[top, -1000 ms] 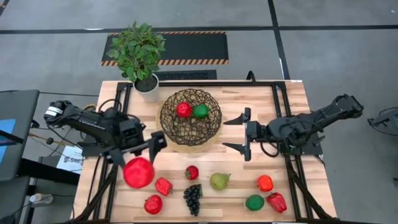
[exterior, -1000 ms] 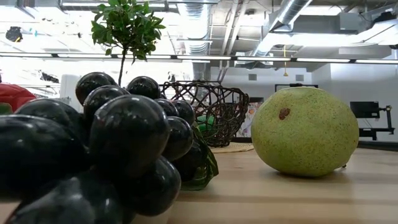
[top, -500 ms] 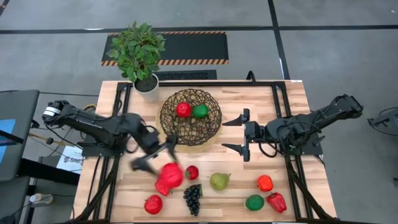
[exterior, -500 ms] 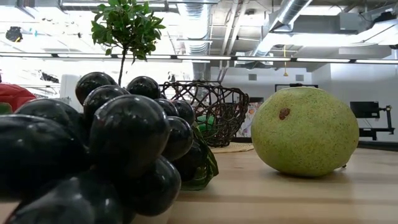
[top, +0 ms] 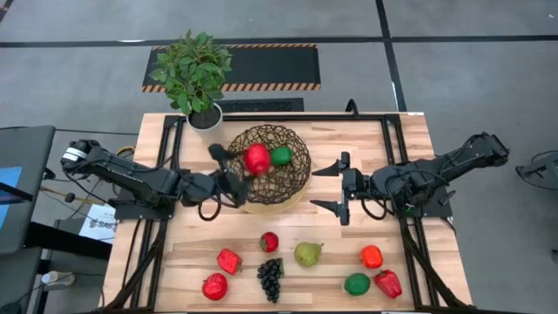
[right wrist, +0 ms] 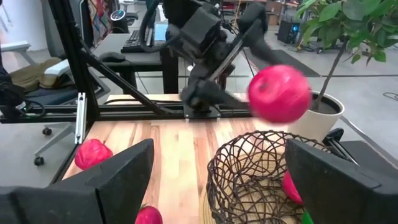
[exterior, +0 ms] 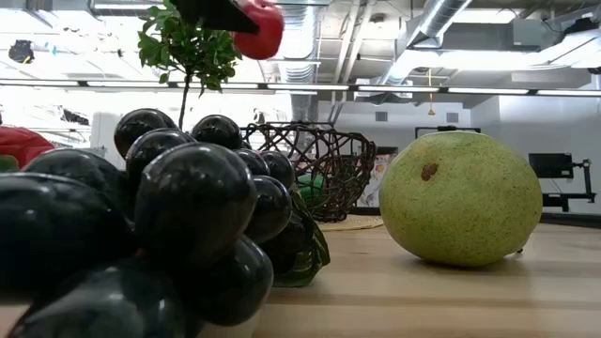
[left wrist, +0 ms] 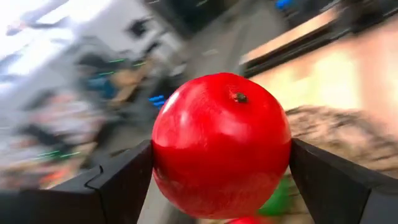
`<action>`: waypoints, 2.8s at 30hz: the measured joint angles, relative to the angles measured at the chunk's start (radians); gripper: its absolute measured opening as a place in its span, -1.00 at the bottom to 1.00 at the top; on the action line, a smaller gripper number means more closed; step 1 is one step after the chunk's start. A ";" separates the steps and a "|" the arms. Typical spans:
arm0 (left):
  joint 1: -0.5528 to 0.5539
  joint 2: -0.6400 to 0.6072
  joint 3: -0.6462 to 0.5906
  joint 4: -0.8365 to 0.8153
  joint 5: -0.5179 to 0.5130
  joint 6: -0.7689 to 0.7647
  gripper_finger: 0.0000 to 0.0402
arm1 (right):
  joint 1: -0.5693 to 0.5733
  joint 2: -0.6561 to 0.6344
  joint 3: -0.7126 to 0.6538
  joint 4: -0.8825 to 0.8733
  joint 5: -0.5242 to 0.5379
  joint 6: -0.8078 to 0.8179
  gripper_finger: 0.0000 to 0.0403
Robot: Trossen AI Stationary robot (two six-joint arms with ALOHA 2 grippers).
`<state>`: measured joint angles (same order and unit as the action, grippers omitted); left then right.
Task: Build produce basket
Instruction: Put the top red apple into the basket
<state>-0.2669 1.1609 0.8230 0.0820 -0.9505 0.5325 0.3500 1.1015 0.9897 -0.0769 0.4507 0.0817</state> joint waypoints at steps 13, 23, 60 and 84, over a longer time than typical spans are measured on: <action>-0.002 0.000 0.000 0.160 -0.211 0.036 0.66 | -0.006 0.000 0.000 0.000 0.000 0.000 0.88; 0.110 0.020 0.104 -0.254 0.198 -0.528 0.66 | -0.007 0.000 0.000 0.000 0.000 -0.001 0.88; 0.402 0.528 0.420 -0.561 0.822 -0.581 0.70 | -0.039 0.000 0.000 -0.093 0.000 0.043 0.88; 0.424 0.626 0.433 -0.449 0.838 -0.530 0.72 | -0.038 -0.001 0.000 -0.130 -0.005 0.129 0.88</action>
<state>0.1566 1.7870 1.2556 -0.3672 -0.1125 0.0025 0.3125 1.1007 0.9901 -0.2068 0.4461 0.2103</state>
